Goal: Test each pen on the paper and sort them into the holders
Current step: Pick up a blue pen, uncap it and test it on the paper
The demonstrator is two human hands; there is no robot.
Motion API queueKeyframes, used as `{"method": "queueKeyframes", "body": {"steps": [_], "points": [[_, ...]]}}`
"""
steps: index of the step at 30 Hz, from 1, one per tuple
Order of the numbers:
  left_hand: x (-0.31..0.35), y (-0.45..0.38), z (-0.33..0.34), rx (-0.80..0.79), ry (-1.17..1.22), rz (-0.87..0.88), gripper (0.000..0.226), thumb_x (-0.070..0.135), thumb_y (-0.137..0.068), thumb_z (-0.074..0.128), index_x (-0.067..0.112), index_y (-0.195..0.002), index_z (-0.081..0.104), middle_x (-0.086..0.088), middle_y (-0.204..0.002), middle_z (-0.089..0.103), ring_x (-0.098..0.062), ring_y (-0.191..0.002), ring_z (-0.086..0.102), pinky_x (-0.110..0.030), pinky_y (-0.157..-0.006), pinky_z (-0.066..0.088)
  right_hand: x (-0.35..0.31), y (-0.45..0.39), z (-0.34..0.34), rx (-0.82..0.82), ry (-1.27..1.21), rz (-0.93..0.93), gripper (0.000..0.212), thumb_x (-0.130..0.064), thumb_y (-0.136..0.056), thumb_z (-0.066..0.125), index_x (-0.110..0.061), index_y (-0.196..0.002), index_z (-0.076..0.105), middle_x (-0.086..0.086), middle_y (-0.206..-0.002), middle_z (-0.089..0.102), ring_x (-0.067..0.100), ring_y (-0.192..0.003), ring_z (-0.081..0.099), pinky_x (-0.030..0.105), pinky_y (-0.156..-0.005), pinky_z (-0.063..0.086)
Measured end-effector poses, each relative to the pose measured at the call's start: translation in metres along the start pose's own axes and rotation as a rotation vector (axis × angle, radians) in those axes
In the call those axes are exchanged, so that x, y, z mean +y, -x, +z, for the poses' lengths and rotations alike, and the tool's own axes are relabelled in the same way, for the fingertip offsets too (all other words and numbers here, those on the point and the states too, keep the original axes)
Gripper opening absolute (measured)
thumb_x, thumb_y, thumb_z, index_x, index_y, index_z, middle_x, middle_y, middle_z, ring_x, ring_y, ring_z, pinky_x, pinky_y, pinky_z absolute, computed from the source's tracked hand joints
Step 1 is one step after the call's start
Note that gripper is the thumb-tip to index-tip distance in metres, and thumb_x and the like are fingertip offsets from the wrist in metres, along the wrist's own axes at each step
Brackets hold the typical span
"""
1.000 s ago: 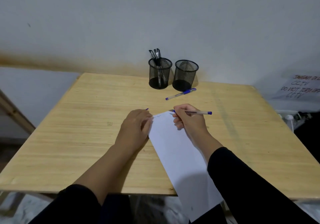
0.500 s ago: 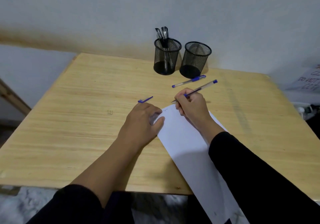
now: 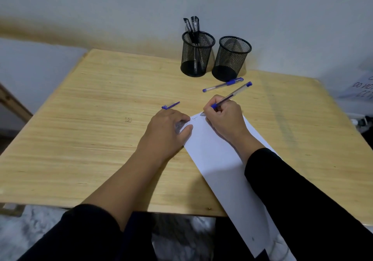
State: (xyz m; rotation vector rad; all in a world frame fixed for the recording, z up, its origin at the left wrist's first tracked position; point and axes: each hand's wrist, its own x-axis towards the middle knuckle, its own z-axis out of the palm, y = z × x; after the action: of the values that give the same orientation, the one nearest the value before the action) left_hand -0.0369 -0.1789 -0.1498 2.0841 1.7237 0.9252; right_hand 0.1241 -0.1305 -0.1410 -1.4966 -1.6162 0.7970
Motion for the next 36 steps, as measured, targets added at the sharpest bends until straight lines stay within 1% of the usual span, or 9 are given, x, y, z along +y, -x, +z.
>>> {"method": "queueKeyframes", "body": {"steps": [3,5,7,9,15,22,27,32,36], "points": [[0.0002,0.0001,-0.0004,-0.006,0.001,-0.004,0.023,0.027,-0.082,0.063,0.019,-0.102,0.069,0.004,-0.102,0.07,-0.014,-0.105,0.056,-0.015,-0.087,0.031,-0.0014,0.001,0.0002,-0.009,0.057,-0.032,0.013,-0.012,-0.082,0.056,-0.002,-0.074,0.06,0.015,-0.059,0.057,0.015,-0.052,0.048,0.023,-0.05,0.04],[0.0009,0.0002,-0.0007,-0.01,-0.002,-0.007,0.023,0.027,-0.082,0.063,0.019,-0.102,0.069,0.005,-0.103,0.07,-0.013,-0.105,0.056,-0.014,-0.086,0.029,-0.0024,0.0018,-0.0006,0.001,0.09,-0.05,0.014,-0.01,-0.082,0.055,0.001,-0.076,0.06,0.015,-0.06,0.056,0.013,-0.052,0.044,0.015,-0.046,0.035],[0.0018,-0.0001,-0.001,-0.016,-0.004,-0.01,0.023,0.027,-0.082,0.063,0.019,-0.102,0.069,0.005,-0.103,0.07,-0.013,-0.105,0.056,-0.014,-0.086,0.029,-0.0028,0.0019,-0.0012,0.003,0.093,-0.057,0.014,-0.01,-0.083,0.055,0.002,-0.076,0.059,0.017,-0.061,0.056,0.013,-0.053,0.044,0.013,-0.045,0.033],[0.0019,-0.0004,-0.0011,-0.019,-0.003,-0.013,0.023,0.027,-0.082,0.063,0.018,-0.103,0.069,0.004,-0.103,0.07,-0.013,-0.105,0.056,-0.013,-0.086,0.03,-0.0028,0.0016,-0.0003,0.002,0.1,-0.062,0.014,-0.01,-0.083,0.055,0.002,-0.077,0.059,0.017,-0.062,0.057,0.013,-0.053,0.044,0.013,-0.045,0.033],[0.0021,-0.0002,-0.0018,-0.027,-0.006,-0.02,0.023,0.027,-0.082,0.063,0.019,-0.103,0.068,0.005,-0.103,0.07,-0.012,-0.106,0.056,-0.011,-0.085,0.028,-0.0026,0.0014,-0.0009,0.024,0.088,-0.052,0.014,-0.009,-0.082,0.055,0.002,-0.074,0.059,0.012,-0.06,0.053,0.013,-0.054,0.044,0.012,-0.045,0.033],[0.002,0.0,-0.0022,-0.032,-0.012,-0.019,0.024,0.028,-0.082,0.062,0.019,-0.103,0.068,0.006,-0.104,0.07,-0.011,-0.107,0.055,-0.01,-0.083,0.026,-0.003,-0.0001,-0.0003,0.038,0.096,-0.037,0.015,-0.009,-0.083,0.055,0.003,-0.076,0.059,0.023,-0.067,0.058,0.014,-0.057,0.046,0.012,-0.046,0.034],[0.0024,-0.0002,-0.0021,-0.029,-0.011,-0.017,0.024,0.028,-0.083,0.062,0.018,-0.104,0.068,0.005,-0.105,0.07,-0.012,-0.108,0.055,-0.012,-0.086,0.027,-0.0026,-0.0021,0.0003,0.045,0.103,-0.028,0.015,-0.01,-0.084,0.054,0.001,-0.076,0.06,0.011,-0.061,0.052,0.011,-0.053,0.043,0.012,-0.045,0.034],[0.0022,0.0002,-0.0017,-0.025,-0.02,-0.007,0.024,0.028,-0.083,0.062,0.018,-0.104,0.068,0.005,-0.104,0.07,-0.012,-0.106,0.056,-0.011,-0.084,0.028,-0.0011,-0.0025,0.0011,0.049,0.087,-0.025,0.016,-0.01,-0.083,0.054,0.002,-0.076,0.06,0.013,-0.061,0.053,0.012,-0.055,0.045,0.021,-0.05,0.037],[0.0019,-0.0001,-0.0019,-0.02,-0.003,-0.014,0.023,0.026,-0.082,0.063,0.017,-0.103,0.069,0.004,-0.103,0.07,-0.013,-0.106,0.056,-0.012,-0.085,0.029,-0.001,-0.0029,0.0015,0.064,0.099,-0.029,0.016,-0.011,-0.084,0.054,0.001,-0.075,0.059,0.011,-0.06,0.051,0.011,-0.053,0.043,0.013,-0.045,0.033]]}}
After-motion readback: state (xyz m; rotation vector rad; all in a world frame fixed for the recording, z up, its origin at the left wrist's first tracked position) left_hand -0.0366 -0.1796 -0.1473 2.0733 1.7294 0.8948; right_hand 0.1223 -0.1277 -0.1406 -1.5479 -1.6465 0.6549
